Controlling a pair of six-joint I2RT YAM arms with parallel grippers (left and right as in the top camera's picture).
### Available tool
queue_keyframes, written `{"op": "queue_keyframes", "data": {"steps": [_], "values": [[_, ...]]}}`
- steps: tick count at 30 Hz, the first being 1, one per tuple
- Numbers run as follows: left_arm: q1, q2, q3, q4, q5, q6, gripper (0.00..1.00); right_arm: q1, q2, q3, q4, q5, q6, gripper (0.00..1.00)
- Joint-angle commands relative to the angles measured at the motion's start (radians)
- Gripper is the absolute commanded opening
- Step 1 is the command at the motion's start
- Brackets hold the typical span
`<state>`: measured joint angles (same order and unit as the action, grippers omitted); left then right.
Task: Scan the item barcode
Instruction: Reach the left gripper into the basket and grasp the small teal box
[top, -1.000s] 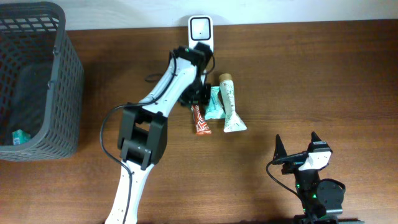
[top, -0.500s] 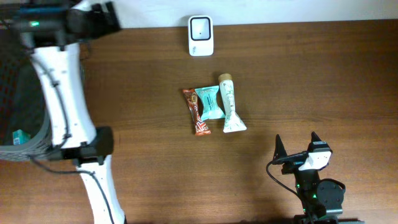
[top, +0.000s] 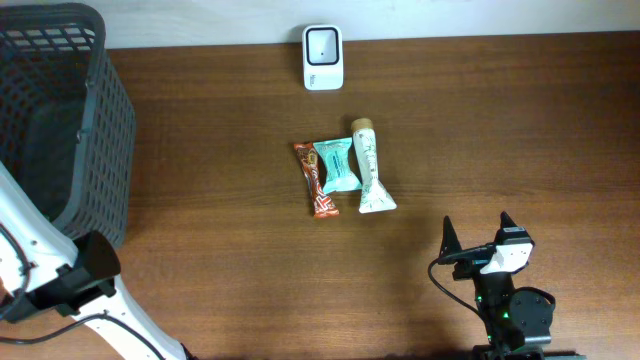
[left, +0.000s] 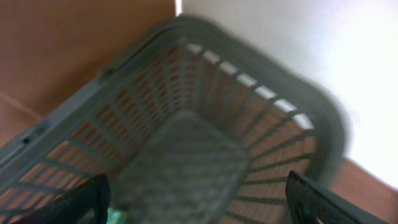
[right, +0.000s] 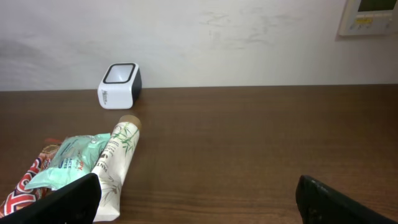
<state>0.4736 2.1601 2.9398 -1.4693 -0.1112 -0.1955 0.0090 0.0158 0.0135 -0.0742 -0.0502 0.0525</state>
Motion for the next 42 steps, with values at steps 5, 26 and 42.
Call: {"op": "queue_keyframes", "data": {"steps": [5,26,42], "values": [[0.027,0.004,-0.535,0.125,-0.207,0.249,0.84,-0.003,-0.007,-0.008,-0.001,0.006,0.004,0.99],[0.200,0.004,-1.156,0.329,-0.230,0.374,0.84,-0.003,-0.007,-0.008,-0.001,0.006,0.004,0.99],[0.225,0.002,-1.118,0.316,-0.015,0.309,0.00,-0.003,-0.007,-0.008,-0.001,0.006,0.004,0.99]]}}
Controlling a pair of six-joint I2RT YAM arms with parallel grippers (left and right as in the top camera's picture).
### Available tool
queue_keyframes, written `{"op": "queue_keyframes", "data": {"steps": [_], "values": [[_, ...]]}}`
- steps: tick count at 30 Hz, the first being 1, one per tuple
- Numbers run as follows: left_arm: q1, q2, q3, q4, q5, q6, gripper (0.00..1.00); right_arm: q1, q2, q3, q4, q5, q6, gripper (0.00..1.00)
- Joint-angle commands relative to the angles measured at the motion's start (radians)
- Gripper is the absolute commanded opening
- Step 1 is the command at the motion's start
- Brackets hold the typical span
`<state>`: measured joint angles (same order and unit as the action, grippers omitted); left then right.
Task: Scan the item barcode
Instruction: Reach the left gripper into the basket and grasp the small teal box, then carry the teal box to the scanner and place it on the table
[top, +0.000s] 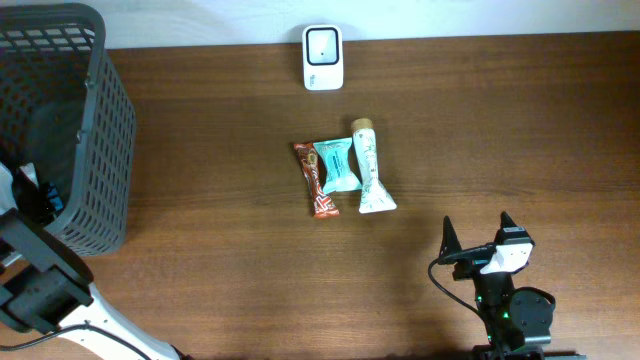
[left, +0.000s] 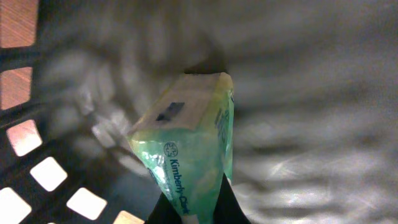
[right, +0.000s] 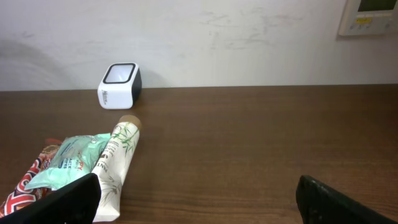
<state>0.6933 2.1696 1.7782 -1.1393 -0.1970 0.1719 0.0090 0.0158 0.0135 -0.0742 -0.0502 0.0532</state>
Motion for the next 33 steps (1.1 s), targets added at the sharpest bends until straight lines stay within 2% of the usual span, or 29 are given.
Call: {"op": "queue_keyframes", "data": {"steps": [1,2,5,6,8,11,13,14,15,16,17,18,20,23,26,28,33], "values": [[0.003,-0.019,0.126,-0.038,0.077,-0.151,0.00,-0.003,-0.007,-0.008,-0.001,0.006,0.003,0.99],[0.000,-0.041,0.252,-0.064,0.194,-0.187,0.00,-0.003,-0.007,-0.008,-0.001,0.006,0.003,0.99],[0.001,-0.079,0.497,-0.067,0.538,-0.188,0.00,-0.003,-0.007,-0.008,-0.001,0.006,0.003,0.99],[0.001,-0.090,0.600,-0.052,0.630,-0.243,0.00,-0.003,-0.007,-0.008,-0.001,0.006,0.003,0.99],[0.000,-0.113,0.805,-0.042,0.815,-0.464,0.00,-0.003,-0.007,-0.008,-0.001,0.006,0.003,0.99],[-0.016,-0.131,0.990,-0.044,1.053,-0.680,0.00,-0.003,-0.007,-0.008,-0.001,0.006,0.003,0.99],[-0.086,-0.151,1.043,-0.048,1.185,-0.683,0.00,-0.003,-0.007,-0.008,-0.001,0.006,0.003,0.99],[-0.134,-0.160,1.044,-0.061,1.201,-0.682,0.00,-0.003,-0.007,-0.008,-0.001,0.006,0.003,0.99],[-0.202,-0.164,1.044,-0.091,1.199,-0.649,0.00,-0.003,-0.007,-0.008,-0.001,0.006,0.003,0.99],[-0.295,-0.163,1.041,-0.152,1.187,-0.563,0.00,-0.003,-0.007,-0.008,-0.001,0.006,0.003,0.99],[-0.382,-0.161,1.035,-0.229,1.110,-0.502,0.00,-0.003,-0.007,-0.008,-0.001,0.006,0.003,0.99],[-0.460,-0.154,1.034,-0.303,0.984,-0.472,0.00,-0.003,-0.007,-0.008,-0.001,0.006,0.003,0.99],[-0.665,-0.112,1.029,-0.453,0.570,-0.469,0.00,-0.003,-0.007,-0.008,-0.001,0.006,0.003,0.99],[-0.828,-0.048,1.009,-0.541,0.298,-0.469,0.00,-0.003,-0.007,-0.008,-0.001,0.006,0.003,0.99],[-0.964,0.039,0.925,-0.544,0.180,-0.470,0.00,-0.003,-0.007,-0.008,-0.001,0.006,0.003,0.99],[-1.031,0.108,0.835,-0.533,0.171,-0.470,0.00,-0.003,-0.007,-0.008,-0.001,0.006,0.003,0.99],[-1.072,0.227,0.663,-0.445,0.164,-0.469,0.02,-0.003,-0.007,-0.008,-0.001,0.006,0.003,0.99]]}}
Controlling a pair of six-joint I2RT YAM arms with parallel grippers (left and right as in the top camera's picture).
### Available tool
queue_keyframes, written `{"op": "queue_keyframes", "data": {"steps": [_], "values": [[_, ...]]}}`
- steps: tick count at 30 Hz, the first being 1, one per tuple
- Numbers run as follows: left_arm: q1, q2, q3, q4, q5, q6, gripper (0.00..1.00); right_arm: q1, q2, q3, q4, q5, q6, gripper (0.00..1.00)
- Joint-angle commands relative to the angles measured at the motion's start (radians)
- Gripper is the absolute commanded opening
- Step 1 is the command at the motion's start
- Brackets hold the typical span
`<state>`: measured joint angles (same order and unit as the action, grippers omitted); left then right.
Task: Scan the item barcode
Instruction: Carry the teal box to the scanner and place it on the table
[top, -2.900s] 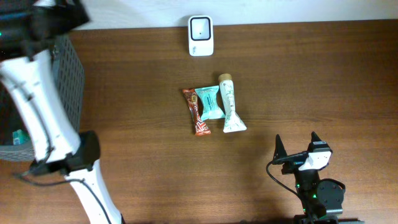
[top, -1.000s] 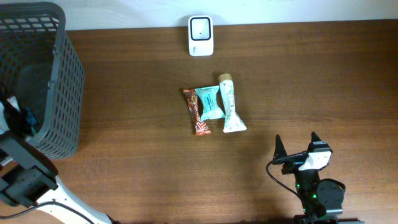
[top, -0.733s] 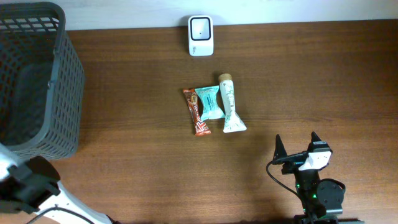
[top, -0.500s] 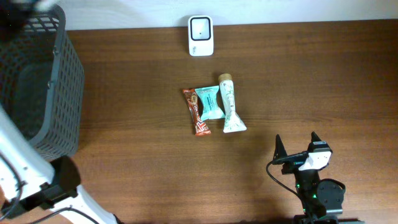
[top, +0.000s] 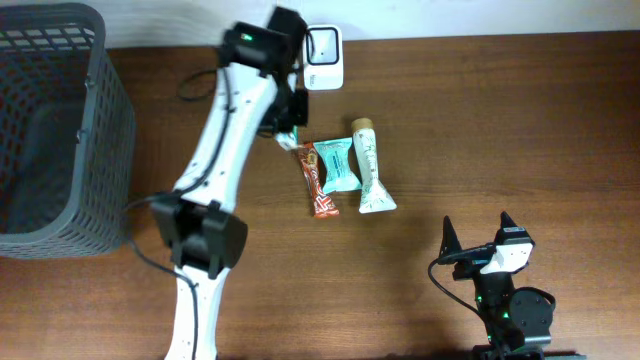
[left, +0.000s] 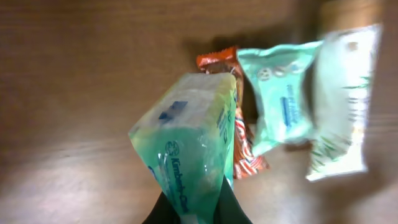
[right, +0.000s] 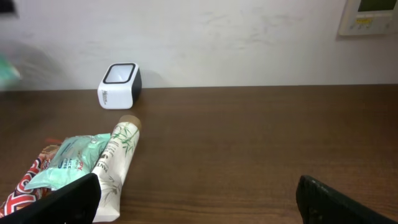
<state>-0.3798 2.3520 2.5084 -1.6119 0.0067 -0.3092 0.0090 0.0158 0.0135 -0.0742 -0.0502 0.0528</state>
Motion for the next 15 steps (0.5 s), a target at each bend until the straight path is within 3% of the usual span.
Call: {"op": "queue_keyframes", "data": {"steps": [1,6,7,8,9,12,14,15], "values": [[0.001,0.063,-0.092,0.034,-0.064,0.011,0.02,-0.003,-0.007,-0.008,-0.001,0.006,0.004,0.99],[0.000,0.129,-0.171,0.094,-0.052,0.008,0.18,-0.003,-0.007,-0.008,-0.001,0.006,0.004,0.99],[0.000,0.136,-0.171,0.097,-0.052,0.008,0.31,-0.003,-0.007,-0.008,-0.001,0.006,0.004,0.99],[0.000,0.138,-0.170,0.100,-0.052,0.008,0.69,-0.003,-0.007,-0.008,-0.001,0.006,0.004,0.99],[0.001,0.137,-0.161,0.099,-0.052,0.014,0.79,-0.003,-0.007,-0.008,-0.001,0.006,0.004,0.99],[0.008,0.135,-0.057,0.048,-0.055,0.016,0.82,-0.003,-0.007,-0.008,-0.001,0.006,0.004,0.99],[0.033,0.135,0.138,-0.043,-0.055,0.016,0.82,-0.003,-0.007,-0.008,-0.001,0.006,0.004,0.99],[0.050,0.135,0.229,-0.077,-0.055,0.016,0.87,-0.003,-0.007,-0.008,-0.001,0.006,0.004,0.99]]}}
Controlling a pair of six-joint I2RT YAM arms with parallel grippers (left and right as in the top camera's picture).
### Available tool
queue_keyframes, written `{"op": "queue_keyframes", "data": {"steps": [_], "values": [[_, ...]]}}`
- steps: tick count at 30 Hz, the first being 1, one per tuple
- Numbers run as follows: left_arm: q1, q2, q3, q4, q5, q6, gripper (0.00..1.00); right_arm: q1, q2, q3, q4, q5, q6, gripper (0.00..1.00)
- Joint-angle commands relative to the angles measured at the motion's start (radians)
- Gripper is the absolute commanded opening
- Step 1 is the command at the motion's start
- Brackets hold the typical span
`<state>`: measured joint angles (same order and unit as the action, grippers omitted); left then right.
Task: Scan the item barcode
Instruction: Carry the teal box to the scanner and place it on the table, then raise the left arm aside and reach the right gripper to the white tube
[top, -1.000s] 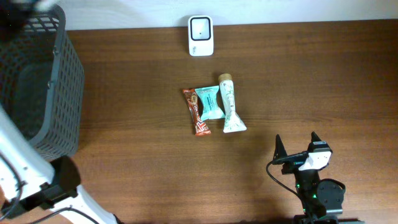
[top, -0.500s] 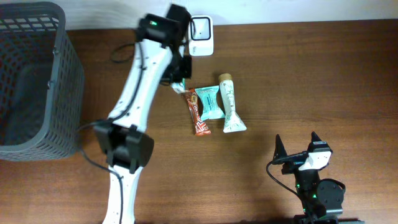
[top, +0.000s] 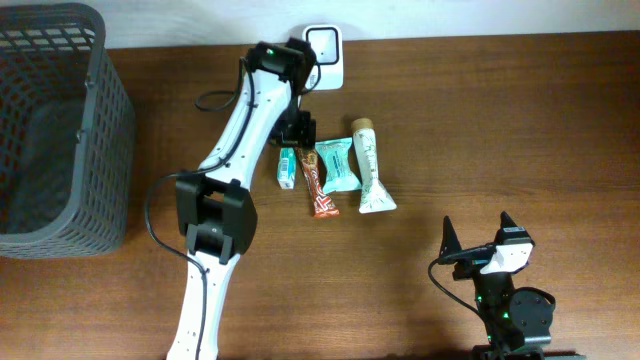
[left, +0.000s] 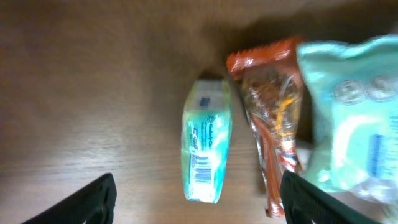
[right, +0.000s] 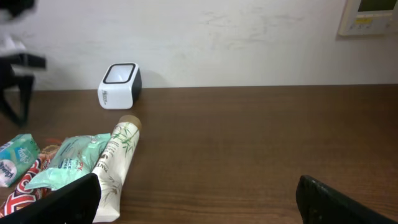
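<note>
A green tissue pack lies flat on the table just left of the orange snack bar, its barcode facing up. My left gripper hangs open right over it, fingers wide on either side and touching nothing; overhead it is seen as the left gripper above the pack. The white scanner stands at the table's back edge, just beyond the left arm. My right gripper rests open and empty near the front right, overhead at the right gripper.
A teal packet and a white tube lie right of the orange bar. A dark mesh basket stands at the far left. The left arm stretches across the table's middle from the front edge.
The left gripper was shut on the green tissue pack above the snack pile. Now it is open and the pack lies on the table left of the orange bar.
The left gripper first hung open above the mesh basket. Then it was shut on the green tissue pack inside the basket. Later it held the pack beside the scanner over the items. Now the pack lies on the table. The right arm stayed still throughout.
</note>
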<state>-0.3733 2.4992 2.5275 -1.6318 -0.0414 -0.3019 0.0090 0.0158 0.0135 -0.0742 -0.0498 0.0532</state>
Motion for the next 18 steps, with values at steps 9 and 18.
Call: {"op": "queue_keyframes", "data": {"steps": [9,18], "values": [[0.285,-0.312,0.449,-0.056,-0.035,0.012,0.99,-0.003,-0.007,-0.008,-0.001,0.005,0.003,0.99],[0.377,-0.321,0.448,-0.056,-0.027,0.012,0.99,-0.003,-0.007,-0.008,0.164,-0.310,0.306,0.99]]}}
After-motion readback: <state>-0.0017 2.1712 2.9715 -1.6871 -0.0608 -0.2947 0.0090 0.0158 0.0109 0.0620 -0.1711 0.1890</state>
